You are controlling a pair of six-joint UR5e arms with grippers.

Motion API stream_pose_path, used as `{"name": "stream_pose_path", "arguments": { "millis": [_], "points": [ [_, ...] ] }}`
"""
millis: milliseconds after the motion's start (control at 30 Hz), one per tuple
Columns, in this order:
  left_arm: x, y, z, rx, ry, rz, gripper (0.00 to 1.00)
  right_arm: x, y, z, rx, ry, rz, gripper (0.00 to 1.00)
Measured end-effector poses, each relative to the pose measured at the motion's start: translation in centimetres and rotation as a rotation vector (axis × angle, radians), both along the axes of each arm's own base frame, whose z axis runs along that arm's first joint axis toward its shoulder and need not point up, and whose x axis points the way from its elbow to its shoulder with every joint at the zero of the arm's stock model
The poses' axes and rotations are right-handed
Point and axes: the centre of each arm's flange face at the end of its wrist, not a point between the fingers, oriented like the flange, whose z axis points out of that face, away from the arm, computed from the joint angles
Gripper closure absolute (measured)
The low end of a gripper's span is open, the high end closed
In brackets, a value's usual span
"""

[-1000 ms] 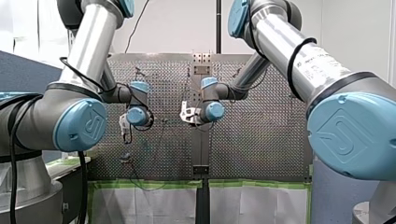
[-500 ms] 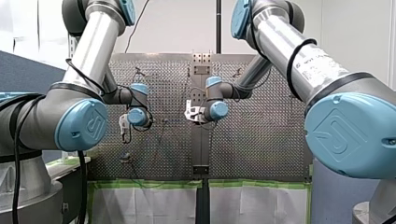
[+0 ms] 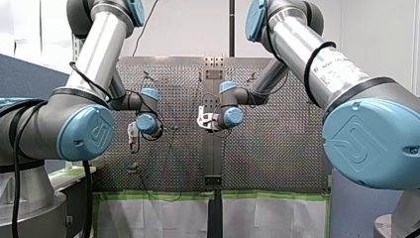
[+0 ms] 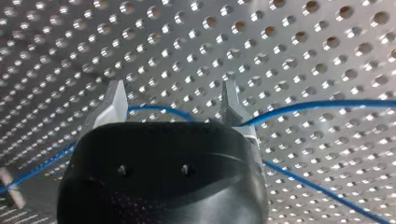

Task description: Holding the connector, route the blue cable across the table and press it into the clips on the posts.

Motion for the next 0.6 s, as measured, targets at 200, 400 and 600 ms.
{"name": "stream_pose_path", "arguments": {
  "millis": [200, 400, 600],
  "points": [
    [-2.9, -0.1, -0.4, 0.028, 0.078, 0.022, 0.02, 0.0, 0.0, 0.0, 0.001, 0.001, 0.000, 1.00],
    [-5.3, -0.8, 0.5, 0.011, 0.075, 0.014, 0.02, 0.0, 0.0, 0.0, 0.000, 0.000, 0.001, 1.00],
    [-7.5, -2.5, 1.8, -0.032, 0.022, 0.003, 0.02, 0.0, 0.1, 0.0, 0.002, 0.001, 0.001, 1.00]
  ]
}}
